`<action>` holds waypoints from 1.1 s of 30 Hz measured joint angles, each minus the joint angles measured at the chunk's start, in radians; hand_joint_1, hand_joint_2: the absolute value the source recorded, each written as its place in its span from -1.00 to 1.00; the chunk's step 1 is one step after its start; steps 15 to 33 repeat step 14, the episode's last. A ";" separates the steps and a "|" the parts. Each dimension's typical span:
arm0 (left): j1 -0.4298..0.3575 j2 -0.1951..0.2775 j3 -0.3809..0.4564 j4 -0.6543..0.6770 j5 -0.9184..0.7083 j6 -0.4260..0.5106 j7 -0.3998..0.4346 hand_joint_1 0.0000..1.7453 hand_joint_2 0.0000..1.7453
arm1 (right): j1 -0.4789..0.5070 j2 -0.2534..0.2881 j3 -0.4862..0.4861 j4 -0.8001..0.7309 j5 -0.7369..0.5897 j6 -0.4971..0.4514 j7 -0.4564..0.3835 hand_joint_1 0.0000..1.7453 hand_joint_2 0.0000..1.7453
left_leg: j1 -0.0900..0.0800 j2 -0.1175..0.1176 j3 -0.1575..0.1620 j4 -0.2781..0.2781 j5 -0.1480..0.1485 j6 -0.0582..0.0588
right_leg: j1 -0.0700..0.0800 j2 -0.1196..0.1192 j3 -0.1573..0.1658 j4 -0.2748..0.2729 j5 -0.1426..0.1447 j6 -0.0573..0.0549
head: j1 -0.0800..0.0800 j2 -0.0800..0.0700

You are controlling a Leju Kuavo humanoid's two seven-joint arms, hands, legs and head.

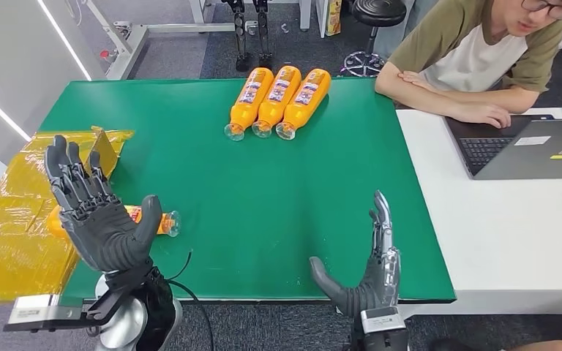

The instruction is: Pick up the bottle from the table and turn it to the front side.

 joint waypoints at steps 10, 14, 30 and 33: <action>0.034 -0.018 -0.001 -0.045 -0.062 0.031 0.017 -1.00 1.00 | -0.014 0.008 0.005 0.003 0.043 0.039 0.016 -1.00 1.00 | 0.000 0.000 0.000 0.000 0.000 0.000 | 0.000 0.000 0.000 0.000 0.000 0.000 | 0.000 0.000; 0.038 -0.022 -0.001 -0.050 -0.064 0.032 0.017 -1.00 1.00 | -0.015 0.009 0.007 0.004 0.043 0.039 0.016 -1.00 1.00 | 0.000 0.000 0.000 0.000 0.000 0.000 | 0.000 0.000 0.000 0.000 0.000 0.000 | 0.000 0.000; 0.038 -0.022 -0.001 -0.050 -0.064 0.032 0.017 -1.00 1.00 | -0.015 0.009 0.007 0.004 0.043 0.039 0.016 -1.00 1.00 | 0.000 0.000 0.000 0.000 0.000 0.000 | 0.000 0.000 0.000 0.000 0.000 0.000 | 0.000 0.000; 0.038 -0.022 -0.001 -0.050 -0.064 0.032 0.017 -1.00 1.00 | -0.015 0.009 0.007 0.004 0.043 0.039 0.016 -1.00 1.00 | 0.000 0.000 0.000 0.000 0.000 0.000 | 0.000 0.000 0.000 0.000 0.000 0.000 | 0.000 0.000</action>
